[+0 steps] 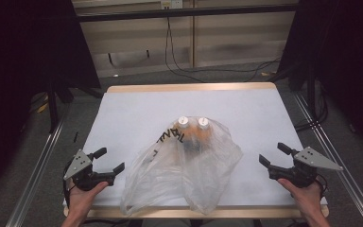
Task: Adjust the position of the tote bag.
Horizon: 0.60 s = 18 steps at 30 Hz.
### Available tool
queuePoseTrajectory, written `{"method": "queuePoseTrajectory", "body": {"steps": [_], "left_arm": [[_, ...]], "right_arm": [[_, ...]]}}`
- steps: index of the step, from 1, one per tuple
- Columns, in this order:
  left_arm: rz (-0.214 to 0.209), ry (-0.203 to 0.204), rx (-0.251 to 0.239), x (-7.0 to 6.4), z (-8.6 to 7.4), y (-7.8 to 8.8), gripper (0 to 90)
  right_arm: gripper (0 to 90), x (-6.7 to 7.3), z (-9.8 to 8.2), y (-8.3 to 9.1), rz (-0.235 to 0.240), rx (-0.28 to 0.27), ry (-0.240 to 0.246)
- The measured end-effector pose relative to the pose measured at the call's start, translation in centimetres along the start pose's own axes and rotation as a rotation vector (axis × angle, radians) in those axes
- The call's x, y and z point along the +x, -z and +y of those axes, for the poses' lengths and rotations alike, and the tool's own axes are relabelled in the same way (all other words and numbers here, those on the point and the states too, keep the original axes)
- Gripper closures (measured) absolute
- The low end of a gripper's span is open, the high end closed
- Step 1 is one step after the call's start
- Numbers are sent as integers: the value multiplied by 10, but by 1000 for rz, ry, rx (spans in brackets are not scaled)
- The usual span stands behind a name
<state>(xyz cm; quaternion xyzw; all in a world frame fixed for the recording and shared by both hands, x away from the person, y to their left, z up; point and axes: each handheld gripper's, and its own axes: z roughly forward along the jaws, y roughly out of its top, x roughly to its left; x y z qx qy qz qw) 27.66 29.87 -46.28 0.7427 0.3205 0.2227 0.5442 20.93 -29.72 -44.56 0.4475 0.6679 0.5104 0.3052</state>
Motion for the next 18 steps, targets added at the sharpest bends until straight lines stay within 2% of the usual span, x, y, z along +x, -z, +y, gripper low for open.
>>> {"method": "queuePoseTrajectory", "body": {"steps": [2, 3, 4, 6, 7, 8, 10, 16, 18], "left_arm": [[10, -12, -1, 0, 0, 1, 94], [11, -3, -3, 0, 0, 1, 93], [-5, 6, -11, 0, 0, 1, 87], [-4, -1, -9, 0, 0, 1, 81], [-9, -16, 5, 0, 1, 1, 81], [-13, -8, 6, -1, 1, 0, 82], [-22, -21, 19, -3, 3, 0, 95], [-48, -3, 16, -8, 6, 1, 128], [-57, -1, 14, -10, 7, 1, 144]], "right_arm": [[212, 0, 0, 0, 6, 9, 0], [222, 0, 0, 1, 9, 14, 7], [228, 0, 0, 1, 16, 18, 7], [238, 1, 1, 0, 32, 41, -5], [238, 1, 1, 0, 32, 41, -5], [251, 1, 0, -1, 39, 52, 1], [270, 3, 1, -2, 54, 73, -2], [341, 7, 3, -1, 92, 99, 3], [380, 11, 4, 0, 125, 113, 8]]}}
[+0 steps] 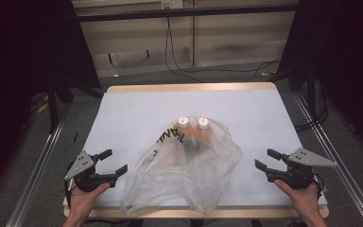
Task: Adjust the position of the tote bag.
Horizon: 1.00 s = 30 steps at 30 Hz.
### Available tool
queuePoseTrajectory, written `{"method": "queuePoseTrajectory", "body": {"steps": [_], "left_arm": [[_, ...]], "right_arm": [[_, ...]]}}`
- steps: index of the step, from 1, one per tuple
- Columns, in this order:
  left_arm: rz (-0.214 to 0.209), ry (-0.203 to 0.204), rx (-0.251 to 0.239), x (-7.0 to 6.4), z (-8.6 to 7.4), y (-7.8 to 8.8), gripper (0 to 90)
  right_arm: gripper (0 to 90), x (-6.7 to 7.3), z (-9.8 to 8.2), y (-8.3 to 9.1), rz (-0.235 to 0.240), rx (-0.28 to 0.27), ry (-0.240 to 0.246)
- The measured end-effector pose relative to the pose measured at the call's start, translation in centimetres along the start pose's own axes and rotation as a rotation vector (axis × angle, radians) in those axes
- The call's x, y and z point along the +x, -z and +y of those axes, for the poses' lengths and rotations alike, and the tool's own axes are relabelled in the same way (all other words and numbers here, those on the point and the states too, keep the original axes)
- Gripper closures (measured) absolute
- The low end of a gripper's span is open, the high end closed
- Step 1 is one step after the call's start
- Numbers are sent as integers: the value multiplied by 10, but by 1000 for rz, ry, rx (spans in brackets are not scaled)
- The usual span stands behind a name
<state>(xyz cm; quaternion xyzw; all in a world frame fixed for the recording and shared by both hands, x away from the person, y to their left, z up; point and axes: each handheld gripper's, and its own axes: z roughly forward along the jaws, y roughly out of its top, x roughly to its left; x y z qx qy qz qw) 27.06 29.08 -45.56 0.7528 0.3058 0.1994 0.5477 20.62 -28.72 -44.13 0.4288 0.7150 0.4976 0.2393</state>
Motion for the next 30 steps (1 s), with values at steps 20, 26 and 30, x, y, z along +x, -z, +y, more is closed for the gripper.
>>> {"method": "queuePoseTrajectory", "body": {"steps": [20, 26, 30], "left_arm": [[-48, -16, -16, -10, 7, 6, 248], [-54, -13, -12, -10, 8, 8, 285], [-49, -22, -28, -12, 9, 10, 285]], "right_arm": [[577, 44, 6, -2, 206, 75, 59], [630, 58, 7, -5, 266, 101, 95], [658, 67, 7, -5, 288, 112, 114]]}}
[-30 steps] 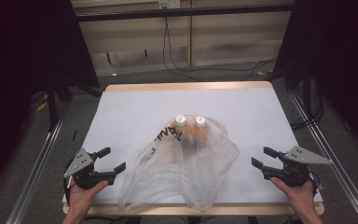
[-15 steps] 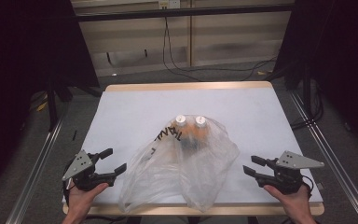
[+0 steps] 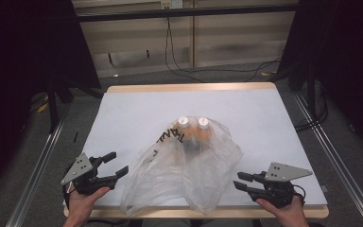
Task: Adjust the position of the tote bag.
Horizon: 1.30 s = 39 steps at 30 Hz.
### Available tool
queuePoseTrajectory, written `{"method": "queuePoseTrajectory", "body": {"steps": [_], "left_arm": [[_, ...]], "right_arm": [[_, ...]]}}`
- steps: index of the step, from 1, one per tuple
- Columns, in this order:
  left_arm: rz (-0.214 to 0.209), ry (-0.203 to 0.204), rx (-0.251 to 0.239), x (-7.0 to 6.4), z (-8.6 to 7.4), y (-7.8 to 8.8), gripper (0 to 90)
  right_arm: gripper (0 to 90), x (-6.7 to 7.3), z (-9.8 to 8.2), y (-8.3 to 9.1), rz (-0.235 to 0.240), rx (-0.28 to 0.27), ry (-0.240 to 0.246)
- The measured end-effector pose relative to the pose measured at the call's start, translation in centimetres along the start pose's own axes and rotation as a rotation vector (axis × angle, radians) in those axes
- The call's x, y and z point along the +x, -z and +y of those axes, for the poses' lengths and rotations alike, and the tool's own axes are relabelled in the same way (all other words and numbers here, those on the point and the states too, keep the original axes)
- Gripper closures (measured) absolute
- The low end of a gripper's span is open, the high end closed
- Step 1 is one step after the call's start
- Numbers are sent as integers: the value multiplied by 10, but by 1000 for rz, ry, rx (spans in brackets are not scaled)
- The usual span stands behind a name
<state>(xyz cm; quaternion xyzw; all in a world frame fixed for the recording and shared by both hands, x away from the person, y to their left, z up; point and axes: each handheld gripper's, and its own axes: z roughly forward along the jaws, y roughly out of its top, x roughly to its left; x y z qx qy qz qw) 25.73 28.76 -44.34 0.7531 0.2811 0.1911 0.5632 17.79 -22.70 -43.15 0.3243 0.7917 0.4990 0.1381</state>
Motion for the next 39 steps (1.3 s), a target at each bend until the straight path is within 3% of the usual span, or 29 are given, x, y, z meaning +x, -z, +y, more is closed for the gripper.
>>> {"method": "queuePoseTrajectory", "body": {"steps": [7, 12, 17, 19, 21, 26, 31, 37, 39], "left_arm": [[-36, 10, 9, -6, 3, 1, 322], [-90, 8, 34, -21, 8, -1, 368], [-107, 10, 39, -26, 10, 1, 399], [-119, 12, 44, -27, 10, 0, 418], [-141, 1, 54, -29, 10, -3, 432], [-106, 5, 57, -30, 10, -3, 438], [-138, 0, 58, -32, 11, -5, 433], [-183, -10, 129, -34, 3, -18, 435], [-169, -45, 158, -34, 3, -21, 459]], "right_arm": [[698, 13, 3, 1, 46, -2, 9], [738, 28, 10, -8, 107, 3, 36], [761, 36, 19, -12, 123, -2, 50], [765, 42, 22, -18, 151, 1, 66], [765, 46, 24, -26, 175, 17, 80], [740, 53, 27, -49, 219, 69, 107], [712, 61, 30, -65, 249, 109, 133], [626, 58, 23, -91, 246, 185, 147], [604, 57, 20, -98, 244, 211, 151]]}}
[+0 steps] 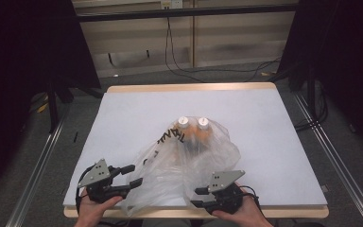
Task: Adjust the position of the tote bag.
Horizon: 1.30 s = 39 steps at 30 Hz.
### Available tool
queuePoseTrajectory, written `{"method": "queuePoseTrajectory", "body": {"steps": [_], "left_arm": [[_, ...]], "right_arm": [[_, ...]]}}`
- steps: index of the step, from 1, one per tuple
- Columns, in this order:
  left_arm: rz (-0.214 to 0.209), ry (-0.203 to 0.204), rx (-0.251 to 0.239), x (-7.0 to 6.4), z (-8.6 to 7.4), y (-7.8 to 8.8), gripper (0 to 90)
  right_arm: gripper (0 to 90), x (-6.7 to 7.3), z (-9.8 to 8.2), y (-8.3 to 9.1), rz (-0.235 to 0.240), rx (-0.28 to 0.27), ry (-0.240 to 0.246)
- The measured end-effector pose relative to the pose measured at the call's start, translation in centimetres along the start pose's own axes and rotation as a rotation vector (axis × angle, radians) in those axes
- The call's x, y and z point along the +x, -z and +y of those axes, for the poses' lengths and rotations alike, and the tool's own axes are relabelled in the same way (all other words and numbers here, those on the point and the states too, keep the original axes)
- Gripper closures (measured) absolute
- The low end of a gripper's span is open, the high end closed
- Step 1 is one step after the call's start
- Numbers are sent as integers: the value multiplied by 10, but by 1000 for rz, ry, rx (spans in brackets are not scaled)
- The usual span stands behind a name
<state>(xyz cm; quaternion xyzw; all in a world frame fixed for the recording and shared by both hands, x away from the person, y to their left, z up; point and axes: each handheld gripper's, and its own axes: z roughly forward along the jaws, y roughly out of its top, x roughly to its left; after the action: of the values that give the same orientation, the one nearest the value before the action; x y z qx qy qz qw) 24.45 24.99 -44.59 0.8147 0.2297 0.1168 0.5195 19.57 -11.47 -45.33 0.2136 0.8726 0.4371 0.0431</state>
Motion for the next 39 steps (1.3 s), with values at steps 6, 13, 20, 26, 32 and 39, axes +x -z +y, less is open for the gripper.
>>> {"method": "queuePoseTrajectory", "body": {"steps": [6, 13, 20, 26, 32, 39], "left_arm": [[-13, 1, 8, 1, -1, -2, 492], [4, 52, -24, -6, -3, 9, 404], [-33, 70, 42, -13, -12, 11, 251], [14, 32, 95, -11, -16, 11, 336], [-7, 27, 115, -3, -18, 8, 584], [-32, 53, 51, 3, -15, 17, 869]], "right_arm": [[569, -2, -5, -17, 30, 39, 14], [590, 0, -7, -30, 13, 75, 37], [697, -2, -10, -32, 5, 77, 15], [860, -7, -11, -30, -7, 79, 13], [885, -8, -9, -26, 14, 56, 1], [893, -15, -3, -9, 1, -18, -11]]}}
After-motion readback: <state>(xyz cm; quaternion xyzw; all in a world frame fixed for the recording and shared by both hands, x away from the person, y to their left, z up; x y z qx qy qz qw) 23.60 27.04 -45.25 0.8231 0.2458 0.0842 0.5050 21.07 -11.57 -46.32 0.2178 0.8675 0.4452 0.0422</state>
